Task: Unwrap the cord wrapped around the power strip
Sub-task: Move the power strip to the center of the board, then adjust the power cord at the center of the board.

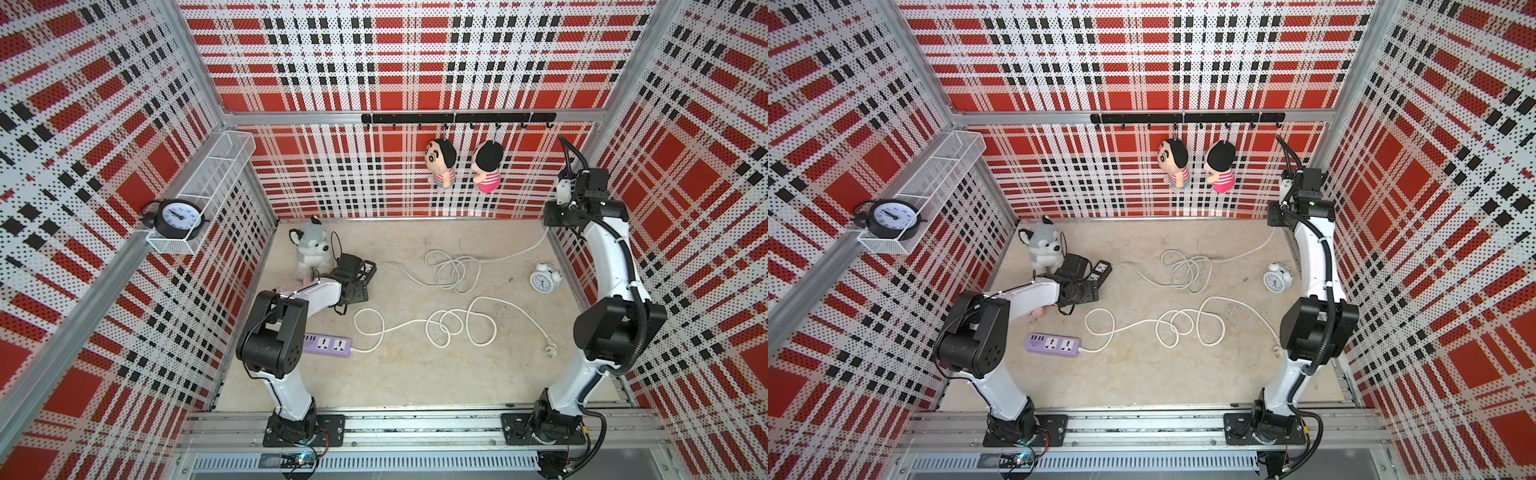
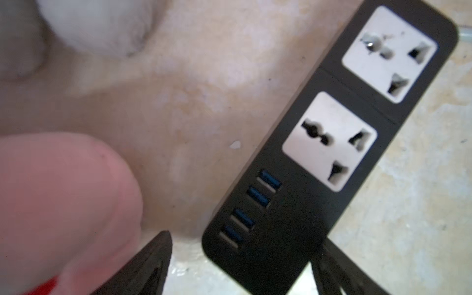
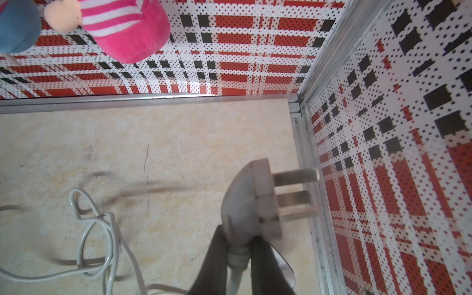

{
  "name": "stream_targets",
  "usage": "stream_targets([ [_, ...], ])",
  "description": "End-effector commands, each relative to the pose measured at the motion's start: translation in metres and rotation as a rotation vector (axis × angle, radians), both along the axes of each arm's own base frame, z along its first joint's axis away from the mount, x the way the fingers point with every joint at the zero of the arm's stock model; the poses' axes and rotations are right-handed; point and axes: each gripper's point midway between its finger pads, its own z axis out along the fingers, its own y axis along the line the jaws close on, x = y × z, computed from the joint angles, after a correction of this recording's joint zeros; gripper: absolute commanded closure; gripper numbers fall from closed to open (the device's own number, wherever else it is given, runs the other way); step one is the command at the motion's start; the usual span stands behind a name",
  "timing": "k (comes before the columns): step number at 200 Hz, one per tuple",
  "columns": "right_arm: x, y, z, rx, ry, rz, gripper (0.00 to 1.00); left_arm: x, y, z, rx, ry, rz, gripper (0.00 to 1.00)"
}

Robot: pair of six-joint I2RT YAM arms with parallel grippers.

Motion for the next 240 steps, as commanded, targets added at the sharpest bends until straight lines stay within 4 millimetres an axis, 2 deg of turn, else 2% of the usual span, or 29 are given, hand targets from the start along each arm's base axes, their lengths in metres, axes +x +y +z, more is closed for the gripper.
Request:
stream_targets([
  [1,0.007,-0.015,-0.006,-0.019,0.020,-0.008,0.91,-0.009,0.021,0.011,0.027,0.002,0.048,0.14],
  [18,0.008,-0.018,-0.008,-0.024,0.028,-0.011,0.91,-0.010,0.026,0.018,0.039,-0.003,0.055,0.14],
  [34,0.008,-0.009,-0.008,0.006,0.022,0.019,0.91,-0.008,0.026,0.030,0.040,-0.031,0.049,0.14],
  [55,0.007,0.003,-0.006,0.029,0.006,0.047,0.91,0.010,0.004,0.060,0.014,-0.118,-0.022,0.10],
  [59,0.007,0.006,-0.005,0.033,0.004,0.054,0.91,0.011,-0.017,0.067,-0.001,-0.135,-0.071,0.09],
  [71,0.005,0.015,-0.004,0.052,0.004,0.078,0.91,0.020,-0.044,0.085,-0.022,-0.180,-0.146,0.08],
  [100,-0.003,0.038,0.004,0.094,-0.006,0.132,0.91,0.032,-0.125,0.135,-0.119,-0.285,-0.340,0.06],
  [116,-0.009,0.050,0.009,0.128,-0.011,0.167,0.91,0.035,-0.180,0.165,-0.249,-0.347,-0.463,0.06],
  [130,-0.014,0.063,0.016,0.171,-0.022,0.198,0.91,0.029,-0.235,0.186,-0.398,-0.386,-0.586,0.08],
  [146,-0.020,0.084,0.028,0.229,-0.046,0.256,0.91,0.014,-0.295,0.199,-0.538,-0.407,-0.714,0.08],
  [167,-0.028,0.106,0.047,0.292,-0.083,0.305,0.91,-0.003,-0.352,0.191,-0.621,-0.388,-0.824,0.08],
  [190,-0.034,0.121,0.065,0.357,-0.116,0.337,0.92,-0.016,-0.384,0.168,-0.653,-0.339,-0.883,0.06],
  [213,-0.038,0.132,0.074,0.383,-0.132,0.359,0.92,-0.026,-0.395,0.145,-0.687,-0.286,-0.890,0.06],
  [240,-0.041,0.143,0.072,0.391,-0.126,0.381,0.92,-0.021,-0.387,0.120,-0.628,-0.271,-0.838,0.08],
])
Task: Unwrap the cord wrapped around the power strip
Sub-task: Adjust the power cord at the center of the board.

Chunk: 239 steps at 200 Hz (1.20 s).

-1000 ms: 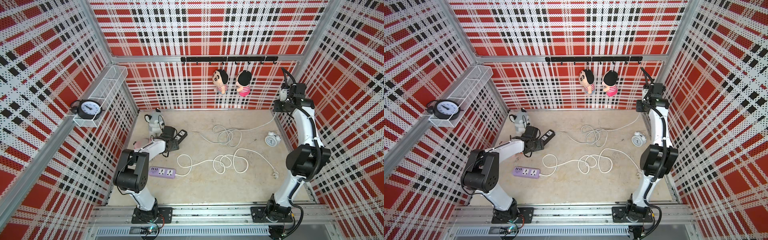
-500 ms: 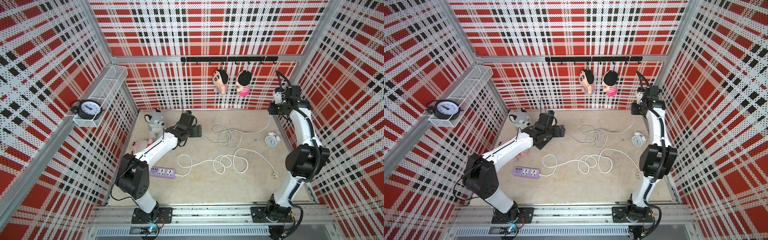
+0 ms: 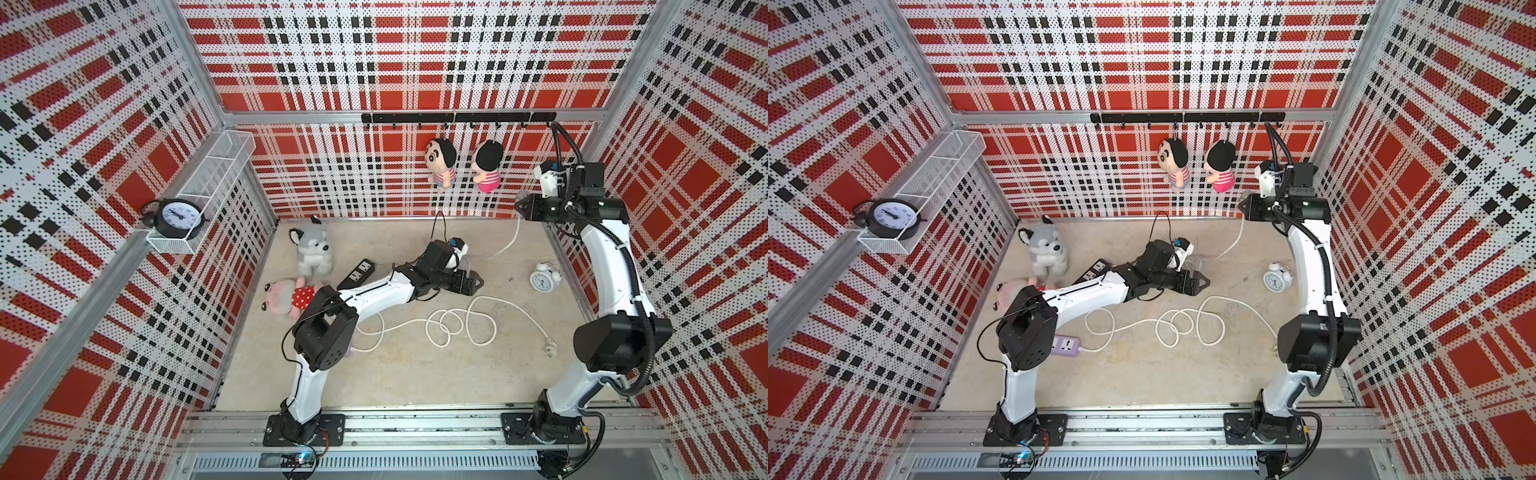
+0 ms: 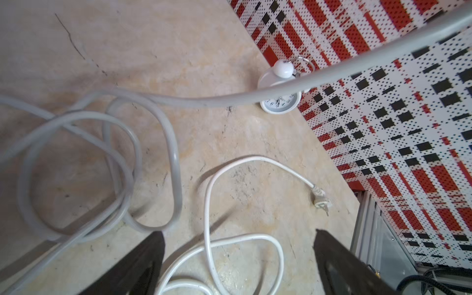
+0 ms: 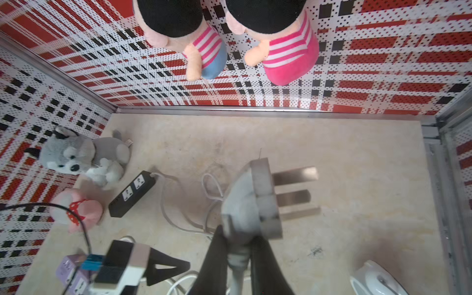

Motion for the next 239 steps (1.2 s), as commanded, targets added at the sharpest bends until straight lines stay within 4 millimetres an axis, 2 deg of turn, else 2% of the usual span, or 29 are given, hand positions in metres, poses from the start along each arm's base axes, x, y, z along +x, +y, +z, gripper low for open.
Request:
stream_targets([
  [1,-0.009,0.015,0.019,0.036,-0.049,0.043,0.92,0.010,0.003,0.001,-0.017,-0.026,0.040,0.09],
  [21,-0.011,0.021,0.019,0.041,-0.051,0.056,0.92,0.022,0.013,-0.011,0.059,-0.054,0.099,0.13],
  [40,-0.014,0.028,0.024,0.050,-0.062,0.076,0.92,0.033,0.016,-0.019,0.079,-0.069,0.126,0.23],
  [57,-0.017,0.033,0.028,0.056,-0.069,0.088,0.92,0.038,0.009,-0.026,0.050,-0.048,0.113,0.34],
  [74,-0.021,0.035,0.030,0.058,-0.072,0.094,0.92,0.042,0.001,-0.030,0.034,-0.035,0.106,0.41],
  [94,-0.024,0.035,0.028,0.059,-0.066,0.095,0.92,0.049,0.001,-0.037,0.044,-0.026,0.118,0.62],
  [122,-0.028,0.035,0.022,0.053,-0.056,0.098,0.92,0.059,0.006,-0.033,0.035,-0.031,0.135,0.87],
  [150,-0.032,0.036,0.005,0.047,-0.031,0.108,0.92,0.067,0.020,-0.014,-0.003,-0.041,0.151,1.00],
  [191,-0.044,0.048,-0.030,0.067,0.014,0.194,0.92,0.071,0.050,0.022,-0.141,-0.026,0.124,1.00],
  [215,-0.056,0.057,-0.071,0.042,0.107,0.255,0.92,0.067,0.063,0.038,-0.219,-0.026,0.073,1.00],
  [239,-0.065,0.073,-0.104,0.061,0.167,0.333,0.92,0.062,0.064,0.039,-0.153,-0.045,0.013,1.00],
])
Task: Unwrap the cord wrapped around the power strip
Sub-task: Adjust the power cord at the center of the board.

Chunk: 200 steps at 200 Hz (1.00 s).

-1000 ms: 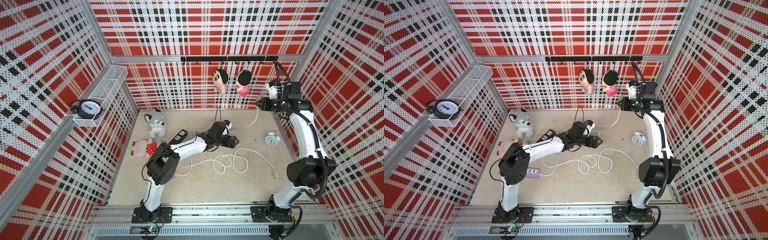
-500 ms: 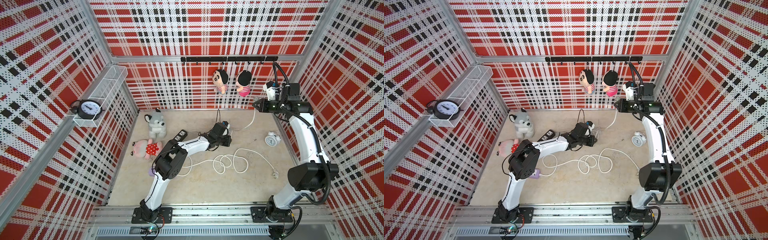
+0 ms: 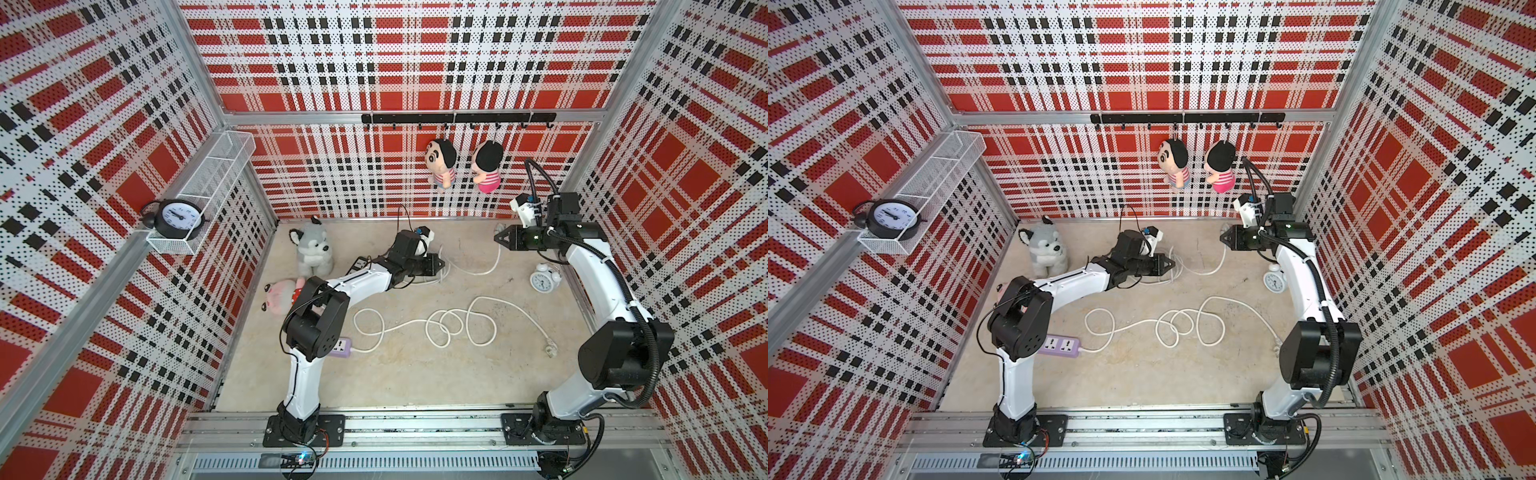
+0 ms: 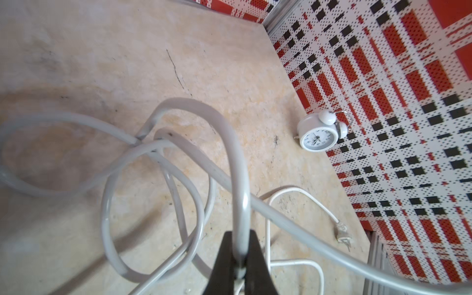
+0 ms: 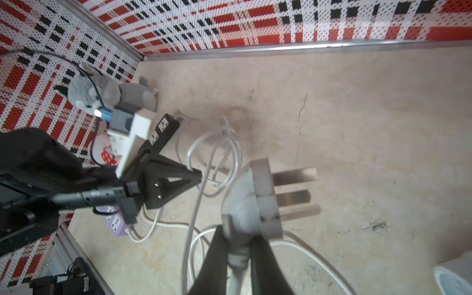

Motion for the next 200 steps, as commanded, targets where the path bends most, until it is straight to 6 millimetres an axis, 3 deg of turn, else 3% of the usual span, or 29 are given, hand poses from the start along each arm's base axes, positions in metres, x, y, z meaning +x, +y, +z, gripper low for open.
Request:
stream_targets([
  [1,-0.014,0.023,-0.011,0.017,-0.015,0.132,0.92,-0.013,-0.011,0.037,-0.034,-0.084,-0.117,1.00],
  [28,-0.024,0.054,-0.038,0.049,0.036,0.266,0.92,-0.026,-0.018,0.044,0.005,-0.116,-0.216,1.00],
  [54,-0.033,0.081,-0.049,0.081,0.050,0.389,0.92,-0.035,-0.021,0.047,0.032,-0.135,-0.279,1.00],
  [100,-0.042,0.088,-0.081,0.083,0.145,0.462,0.93,-0.045,-0.019,0.053,0.037,-0.168,-0.315,1.00],
  [158,-0.041,0.109,-0.080,0.114,0.132,0.521,0.92,-0.061,-0.032,0.056,0.051,-0.194,-0.408,1.00],
  [200,-0.020,0.119,-0.074,0.164,0.035,0.487,0.91,-0.088,-0.046,0.043,0.112,-0.197,-0.529,1.00],
])
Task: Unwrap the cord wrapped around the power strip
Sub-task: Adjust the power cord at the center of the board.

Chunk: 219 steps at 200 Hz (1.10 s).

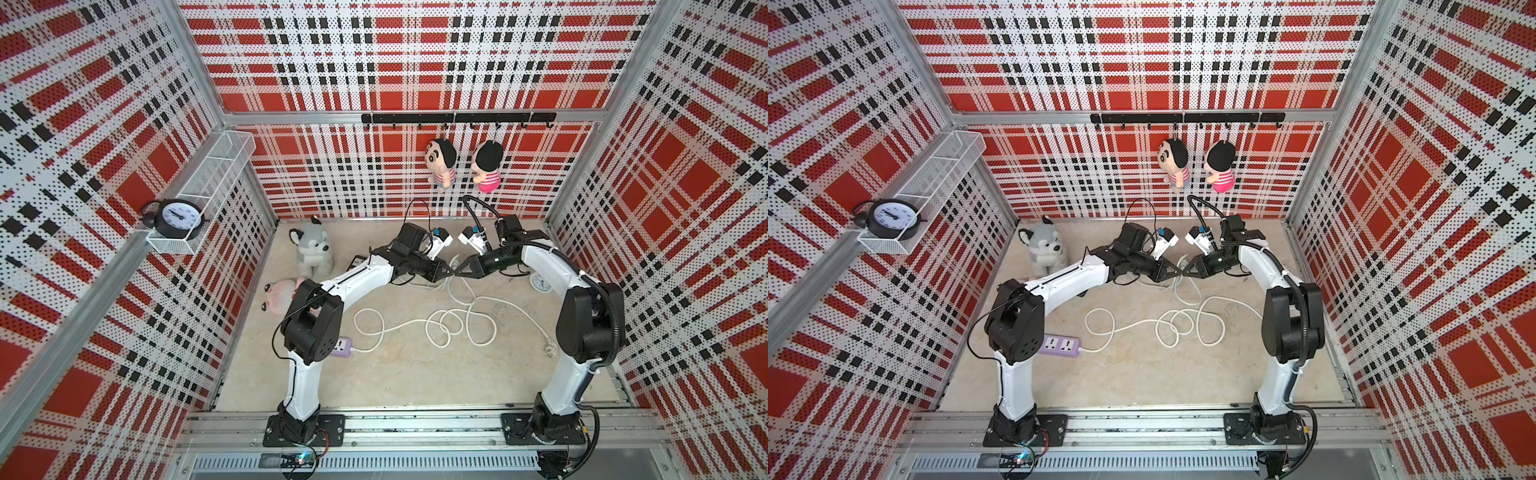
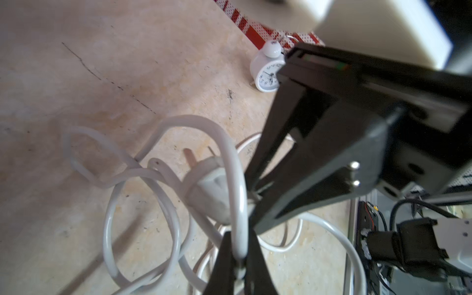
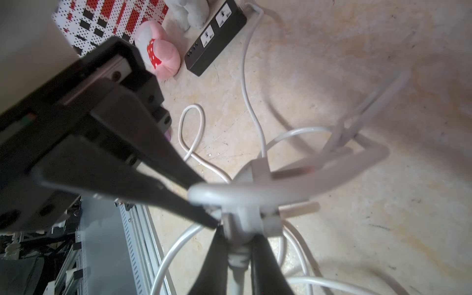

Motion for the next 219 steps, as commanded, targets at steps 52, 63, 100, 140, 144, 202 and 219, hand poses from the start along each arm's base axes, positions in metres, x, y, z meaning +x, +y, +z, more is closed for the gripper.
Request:
stream_targets([
  [52,0.027,0.019,0.050,0.242,-0.319,-0.095,0.90,-0.047,-0.018,-0.006,0.062,-0.045,-0.197,1.00],
  [63,0.028,0.019,0.057,0.247,-0.351,-0.102,0.90,-0.042,-0.014,-0.010,0.068,-0.034,-0.172,0.81],
  [100,0.030,0.014,0.070,0.220,-0.427,-0.122,0.90,-0.024,0.008,0.015,-0.045,-0.046,-0.077,0.02],
  [140,0.025,0.013,0.075,0.211,-0.480,-0.113,0.90,-0.021,0.036,0.071,-0.286,-0.088,-0.027,0.02],
  [144,0.025,0.013,0.076,0.211,-0.487,-0.111,0.90,-0.021,0.040,0.079,-0.324,-0.084,-0.022,0.02],
  [202,0.010,0.032,0.076,0.143,-0.602,-0.031,0.89,0.011,0.078,0.118,-0.530,-0.051,0.136,0.10],
  [219,0.004,0.040,0.076,0.111,-0.647,-0.006,0.88,0.024,0.078,0.112,-0.529,-0.024,0.190,0.16],
])
